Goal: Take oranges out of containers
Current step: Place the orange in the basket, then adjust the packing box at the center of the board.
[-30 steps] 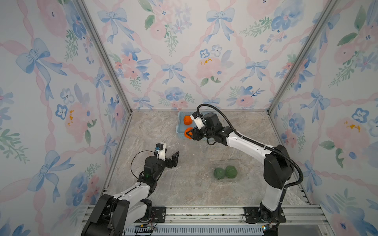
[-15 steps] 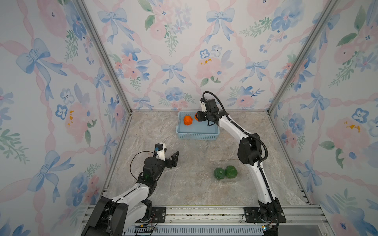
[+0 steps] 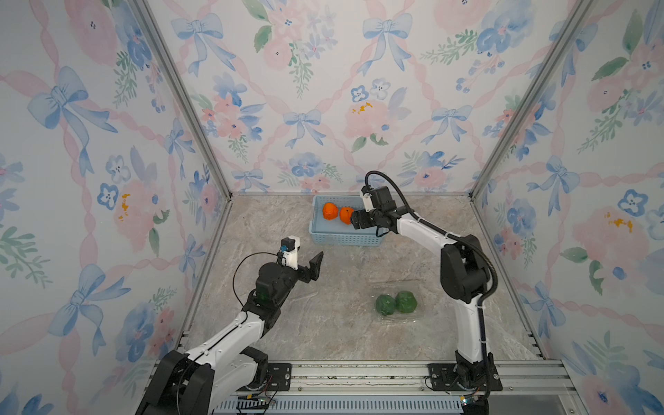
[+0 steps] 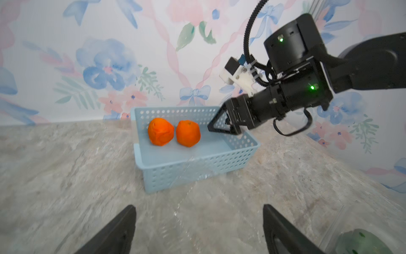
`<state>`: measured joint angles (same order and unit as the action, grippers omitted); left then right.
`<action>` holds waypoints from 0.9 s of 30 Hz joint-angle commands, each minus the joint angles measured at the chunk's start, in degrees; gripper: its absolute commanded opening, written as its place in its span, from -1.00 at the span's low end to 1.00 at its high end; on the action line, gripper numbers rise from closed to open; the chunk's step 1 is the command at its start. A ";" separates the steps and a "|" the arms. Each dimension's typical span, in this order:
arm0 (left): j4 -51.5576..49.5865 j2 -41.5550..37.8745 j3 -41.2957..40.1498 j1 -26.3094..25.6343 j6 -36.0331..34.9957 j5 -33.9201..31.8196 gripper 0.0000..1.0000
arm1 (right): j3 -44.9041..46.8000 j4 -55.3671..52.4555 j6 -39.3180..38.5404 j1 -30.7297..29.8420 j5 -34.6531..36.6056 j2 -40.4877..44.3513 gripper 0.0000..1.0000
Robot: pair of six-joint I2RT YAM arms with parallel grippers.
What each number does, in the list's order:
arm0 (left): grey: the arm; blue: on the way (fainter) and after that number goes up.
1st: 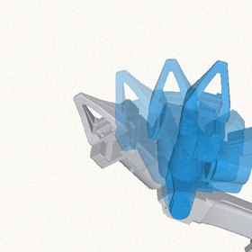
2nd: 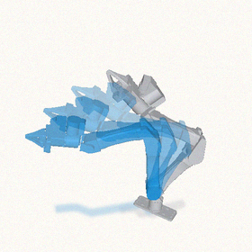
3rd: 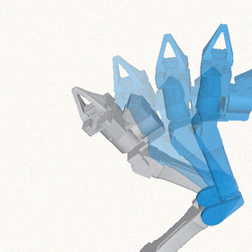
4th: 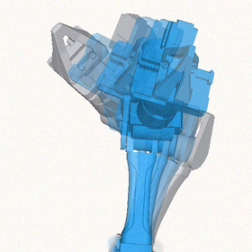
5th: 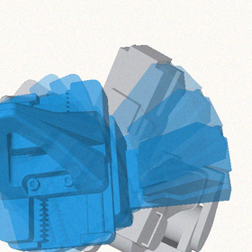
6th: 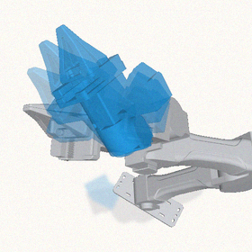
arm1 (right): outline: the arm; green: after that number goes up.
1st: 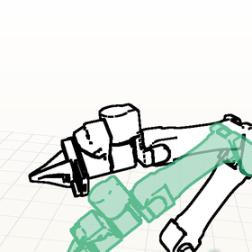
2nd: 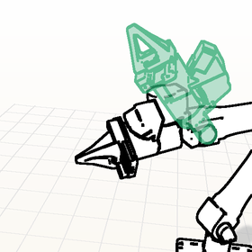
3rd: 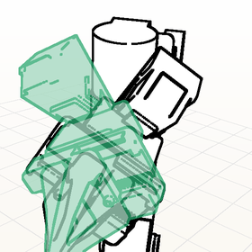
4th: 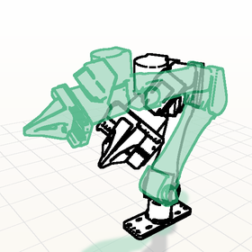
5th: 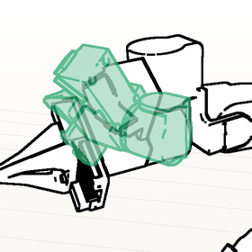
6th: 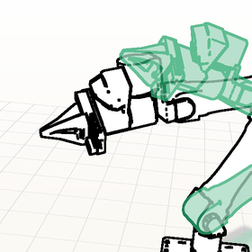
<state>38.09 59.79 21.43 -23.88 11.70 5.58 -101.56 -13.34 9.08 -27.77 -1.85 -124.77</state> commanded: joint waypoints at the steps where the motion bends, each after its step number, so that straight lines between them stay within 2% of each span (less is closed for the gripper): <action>1: -4.24 4.14 7.76 -4.63 -5.77 -1.72 0.83 | 16.85 9.84 0.12 0.66 -0.15 19.01 0.18; 3: -5.83 9.97 12.82 -7.37 -6.76 1.62 0.84 | 28.29 7.41 1.00 0.40 -0.06 29.22 -0.67; 4: -6.15 13.18 15.24 -8.61 -6.95 3.79 0.84 | 33.46 5.17 1.72 0.00 0.65 34.81 -0.94; 5: -6.24 16.27 17.02 -9.84 -7.19 5.52 0.84 | 37.45 3.33 2.26 -0.75 1.02 38.58 -1.00; 9: -6.35 29.80 25.87 -15.07 -7.86 10.46 0.84 | 49.12 -8.08 5.75 -7.82 5.61 51.62 -1.00; 15: -6.27 43.65 34.75 -19.28 -5.55 15.77 0.83 | 54.66 -25.30 17.38 -18.42 10.88 63.13 -1.00; 21: -6.23 49.03 38.55 -21.20 -4.06 18.18 0.83 | 55.65 -38.80 28.06 -24.11 11.08 71.11 -1.00; 27: -6.27 50.78 38.74 -21.71 -2.88 19.00 0.83 | 59.99 -41.49 35.39 -27.33 8.16 71.87 -0.95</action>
<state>31.59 109.36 59.55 -45.41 7.57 22.79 -43.88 -49.67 38.68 -53.87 7.25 -51.75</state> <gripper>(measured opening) 0.916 0.047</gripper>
